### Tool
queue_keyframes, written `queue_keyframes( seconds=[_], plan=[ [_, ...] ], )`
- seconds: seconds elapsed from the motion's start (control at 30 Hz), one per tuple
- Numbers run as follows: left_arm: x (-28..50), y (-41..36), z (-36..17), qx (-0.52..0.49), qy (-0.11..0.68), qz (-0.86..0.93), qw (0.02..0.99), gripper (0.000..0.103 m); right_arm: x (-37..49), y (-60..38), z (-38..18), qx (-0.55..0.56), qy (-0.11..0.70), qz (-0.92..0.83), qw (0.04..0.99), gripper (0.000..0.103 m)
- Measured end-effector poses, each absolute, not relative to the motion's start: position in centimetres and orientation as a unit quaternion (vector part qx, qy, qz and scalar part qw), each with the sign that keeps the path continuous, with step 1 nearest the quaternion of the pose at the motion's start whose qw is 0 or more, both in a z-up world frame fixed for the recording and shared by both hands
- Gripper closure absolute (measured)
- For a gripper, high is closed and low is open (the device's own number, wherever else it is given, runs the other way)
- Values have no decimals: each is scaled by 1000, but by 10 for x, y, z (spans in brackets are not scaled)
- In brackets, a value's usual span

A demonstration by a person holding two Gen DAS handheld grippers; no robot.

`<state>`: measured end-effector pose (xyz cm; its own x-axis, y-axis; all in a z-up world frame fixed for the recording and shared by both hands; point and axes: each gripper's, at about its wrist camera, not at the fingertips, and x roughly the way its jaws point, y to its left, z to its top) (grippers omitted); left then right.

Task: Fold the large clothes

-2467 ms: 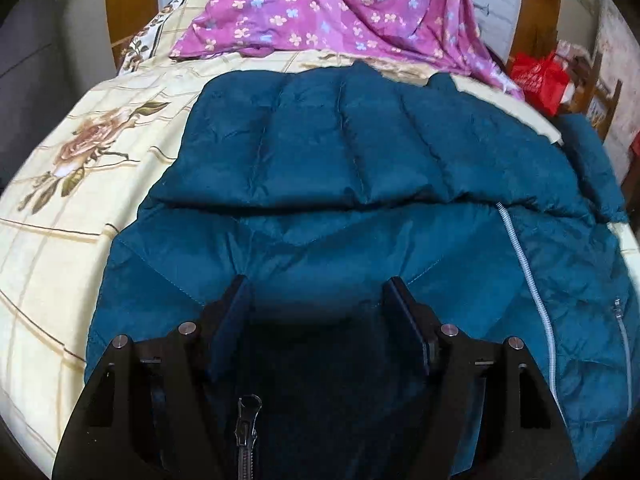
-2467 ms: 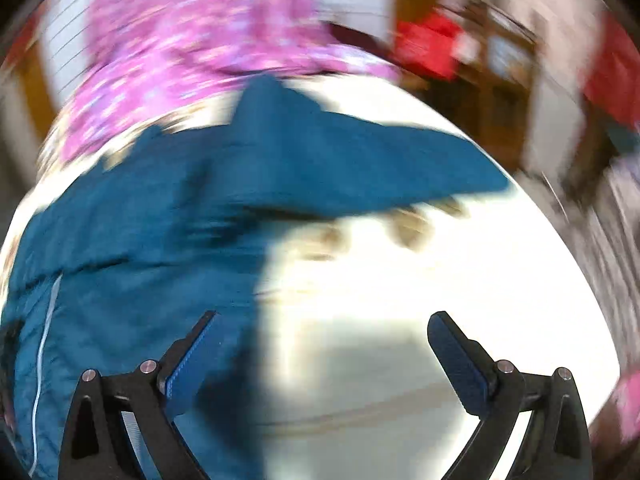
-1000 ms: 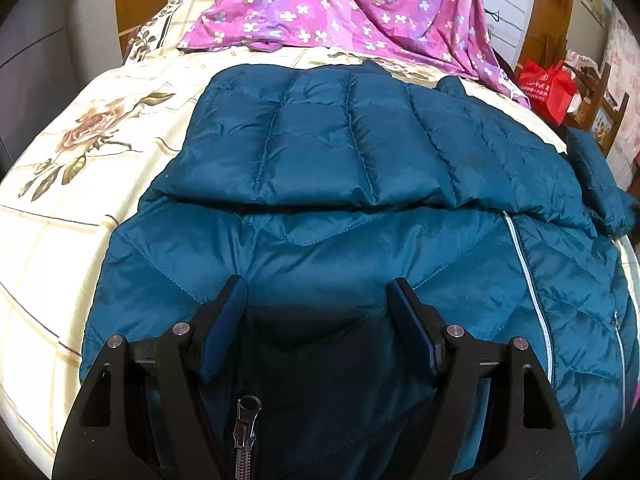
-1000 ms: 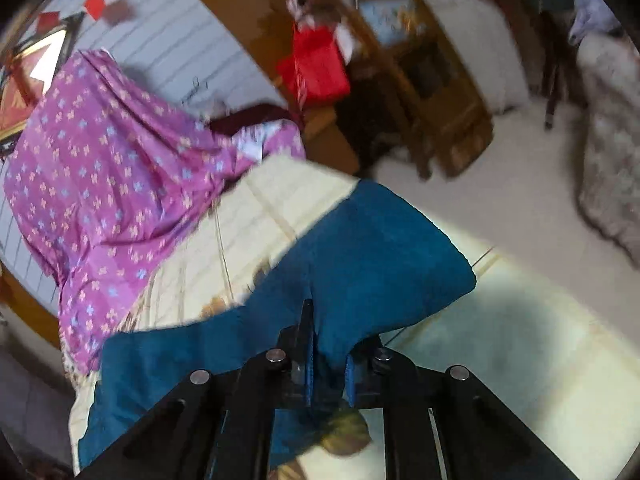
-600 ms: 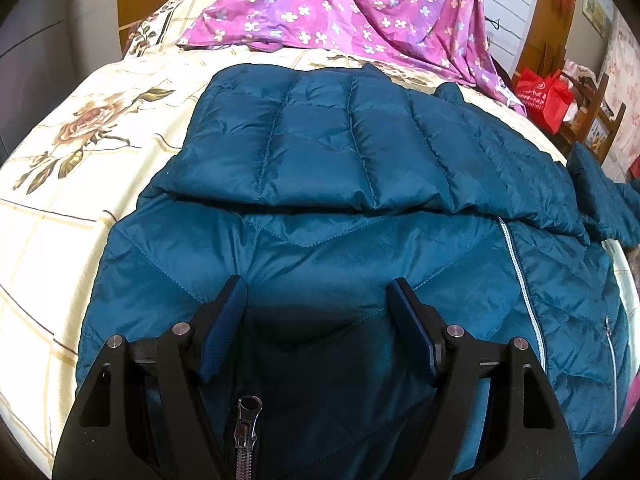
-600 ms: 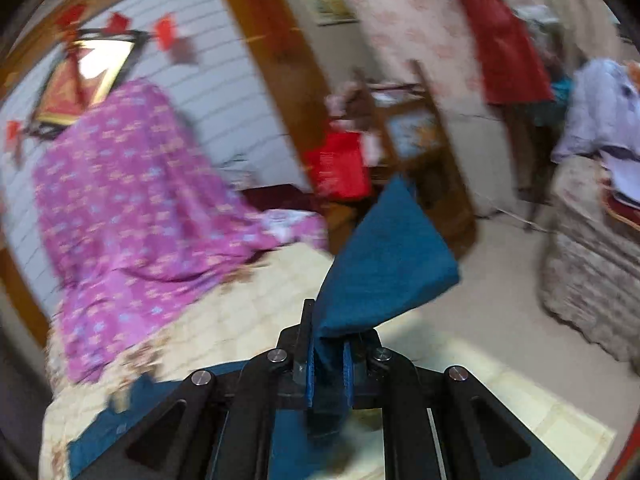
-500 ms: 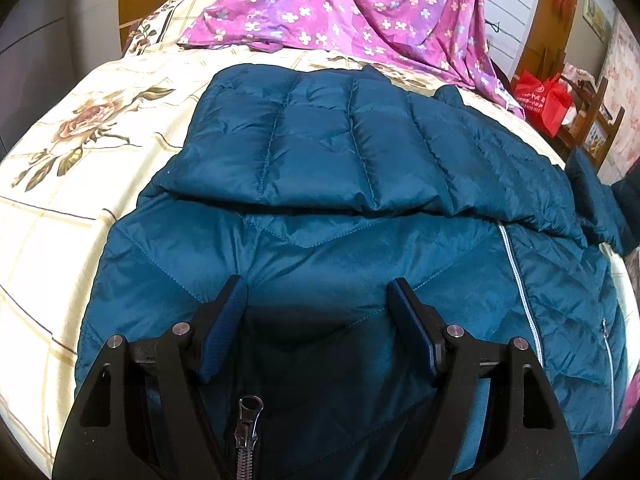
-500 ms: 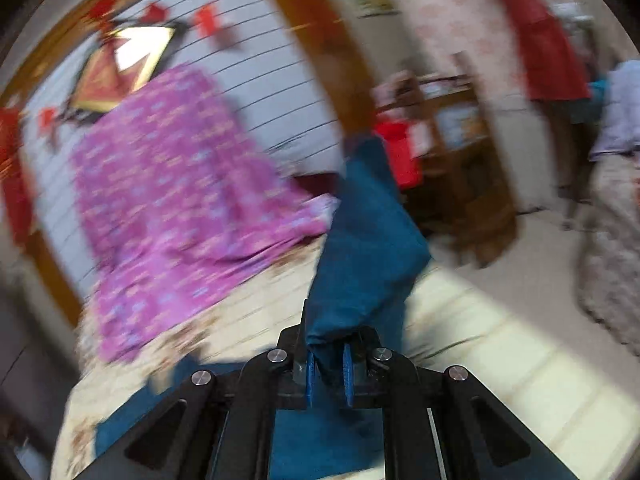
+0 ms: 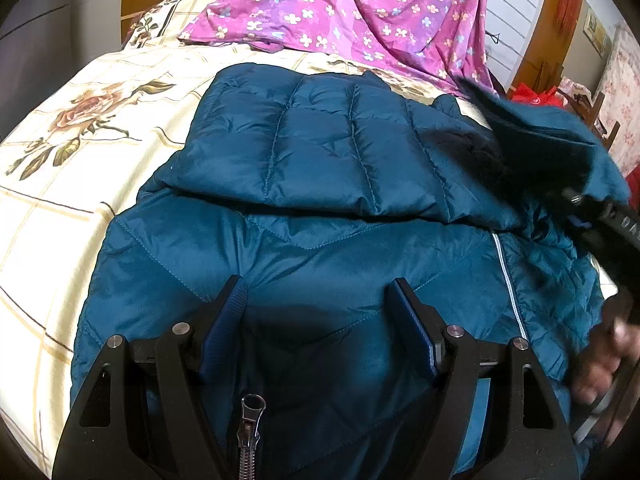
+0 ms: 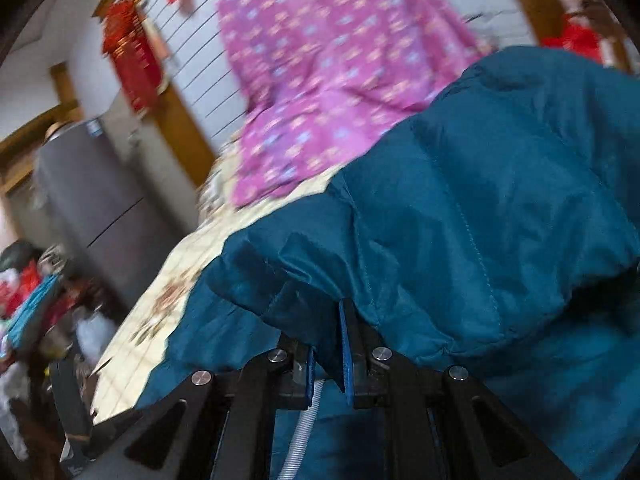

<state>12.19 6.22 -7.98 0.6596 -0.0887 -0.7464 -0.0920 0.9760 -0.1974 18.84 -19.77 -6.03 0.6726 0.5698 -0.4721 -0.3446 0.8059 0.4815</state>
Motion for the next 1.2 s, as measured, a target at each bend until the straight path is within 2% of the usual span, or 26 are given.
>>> queue_keyframes(
  seconds=[0.13,0.2,0.23,0.4,0.5,0.53,0.57,0.63,0.73,0.87,0.97,1.07,1.2],
  plan=[
    [122,61,-79,-108,414,3,904,29,201,-175,-72,144,355,268,884,92],
    [121,61,-79,-107,414,3,904,29,207,-173,-76,146,368,273,877,81],
    [121,61,-79,-107,414,3,904,29,208,-175,-79,149,373,279,872,68],
    [122,61,-80,-107,414,3,904,29,193,-182,-77,148,376,291,867,57],
    [122,60,-80,-108,415,3,904,29,170,-187,-64,121,373,276,877,55],
    [122,60,-81,-109,415,1,903,28,158,-192,-59,104,367,268,884,50],
    [122,60,-81,-109,416,-1,903,28,147,-196,-55,89,364,254,892,36],
    [123,59,-81,-105,419,-1,902,27,126,-207,-52,38,367,187,910,18],
    [124,55,-73,-99,436,-7,895,27,108,-226,-64,8,395,108,913,18],
    [121,55,-45,-174,416,-34,892,27,106,-258,-87,55,445,72,891,17],
    [137,38,-36,-218,424,-68,876,27,112,-253,-97,16,454,73,888,8],
    [161,14,-49,-230,455,-97,855,27,115,-247,-103,-2,450,72,890,0],
    [180,5,-69,-231,475,-68,846,27,110,-247,-105,-17,449,65,891,0]
  ],
)
